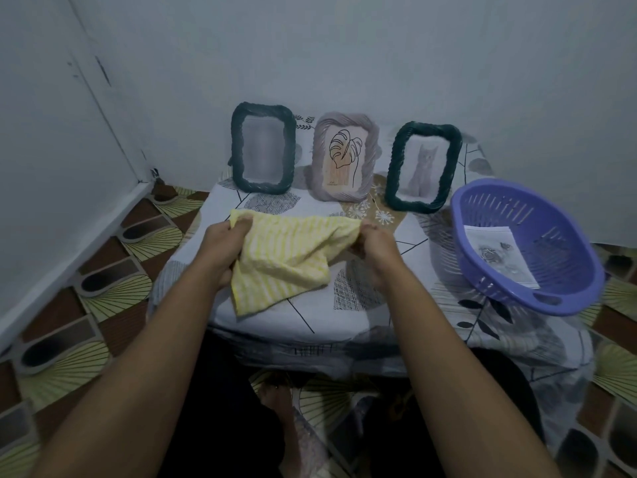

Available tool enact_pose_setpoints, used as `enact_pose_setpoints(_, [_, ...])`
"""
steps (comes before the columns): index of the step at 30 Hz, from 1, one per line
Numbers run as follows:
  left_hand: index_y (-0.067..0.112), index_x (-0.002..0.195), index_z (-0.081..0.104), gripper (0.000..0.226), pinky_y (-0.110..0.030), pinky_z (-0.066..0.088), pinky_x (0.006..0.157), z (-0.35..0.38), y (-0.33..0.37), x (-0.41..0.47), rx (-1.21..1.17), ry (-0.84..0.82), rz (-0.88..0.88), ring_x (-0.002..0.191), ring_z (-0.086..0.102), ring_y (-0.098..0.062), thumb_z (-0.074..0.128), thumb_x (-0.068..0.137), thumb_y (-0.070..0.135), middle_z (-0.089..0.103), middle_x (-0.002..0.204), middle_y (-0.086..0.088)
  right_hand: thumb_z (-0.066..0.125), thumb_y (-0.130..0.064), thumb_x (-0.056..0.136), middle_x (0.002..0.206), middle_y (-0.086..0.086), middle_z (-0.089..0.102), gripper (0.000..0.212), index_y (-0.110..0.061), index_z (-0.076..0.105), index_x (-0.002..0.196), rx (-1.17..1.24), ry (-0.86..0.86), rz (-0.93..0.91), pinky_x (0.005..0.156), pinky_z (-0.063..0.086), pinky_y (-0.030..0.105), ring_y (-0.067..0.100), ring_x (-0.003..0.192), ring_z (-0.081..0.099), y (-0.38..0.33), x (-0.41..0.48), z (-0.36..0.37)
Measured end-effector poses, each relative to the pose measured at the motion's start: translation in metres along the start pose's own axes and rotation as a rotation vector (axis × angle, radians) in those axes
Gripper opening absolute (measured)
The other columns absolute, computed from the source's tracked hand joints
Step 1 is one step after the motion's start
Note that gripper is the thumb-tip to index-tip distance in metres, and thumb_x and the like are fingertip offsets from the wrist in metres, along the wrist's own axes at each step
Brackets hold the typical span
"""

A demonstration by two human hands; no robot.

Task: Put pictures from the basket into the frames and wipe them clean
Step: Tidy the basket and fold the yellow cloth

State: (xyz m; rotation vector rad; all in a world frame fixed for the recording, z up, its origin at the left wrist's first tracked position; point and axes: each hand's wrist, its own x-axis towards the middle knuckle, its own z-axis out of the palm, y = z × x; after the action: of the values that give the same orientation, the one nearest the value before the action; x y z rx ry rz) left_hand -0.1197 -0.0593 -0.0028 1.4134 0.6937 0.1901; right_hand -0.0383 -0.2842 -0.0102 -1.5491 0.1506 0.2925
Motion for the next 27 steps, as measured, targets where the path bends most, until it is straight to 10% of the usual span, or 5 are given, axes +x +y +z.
enact_pose_setpoints(8, [0.001, 0.119, 0.063, 0.023, -0.035, 0.060, 0.064, 0.012, 0.022, -0.014, -0.266, -0.193, -0.001, 0.080, 0.072, -0.023, 0.059, 0.096, 0.006, 0.073, 0.097, -0.015, 0.042, -0.021, 0.104, 0.100, 0.004, 0.060, 0.016, -0.015, 0.052, 0.116, 0.135, 0.215, -0.046, 0.060, 0.050, 0.030, 0.016, 0.086, 0.059, -0.038, -0.005, -0.043])
enact_pose_setpoints(13, [0.010, 0.142, 0.047, 0.048, -0.035, 0.061, 0.064, 0.023, 0.028, -0.016, -0.265, -0.101, 0.053, 0.090, 0.071, -0.023, 0.062, 0.096, 0.005, 0.065, 0.121, -0.018, 0.057, -0.001, 0.094, 0.095, 0.006, 0.060, 0.025, -0.011, 0.052, 0.117, 0.353, 0.045, -0.122, 0.061, 0.051, 0.030, 0.020, 0.082, 0.059, -0.045, -0.017, -0.060])
enact_pose_setpoints(19, [0.034, 0.155, 0.015, 0.102, -0.033, 0.059, 0.069, 0.021, 0.028, -0.021, -0.322, -0.296, 0.132, 0.098, 0.069, -0.025, 0.062, 0.082, -0.020, 0.056, 0.128, -0.019, 0.059, 0.016, 0.086, 0.099, 0.016, 0.059, 0.091, -0.047, 0.033, 0.146, 0.212, -0.192, -0.228, 0.083, 0.055, 0.046, 0.029, 0.091, 0.059, -0.026, -0.026, -0.081])
enact_pose_setpoints(27, [0.023, 0.148, 0.037, 0.084, -0.027, 0.059, 0.069, 0.019, 0.031, -0.015, -0.212, -0.148, 0.171, 0.093, 0.071, -0.023, 0.068, 0.081, -0.017, 0.060, 0.121, -0.024, 0.069, -0.020, 0.093, 0.100, 0.008, 0.062, 0.075, -0.038, 0.029, 0.154, -0.370, 0.067, -0.373, 0.089, 0.052, 0.034, 0.018, 0.089, 0.053, -0.027, -0.027, -0.090])
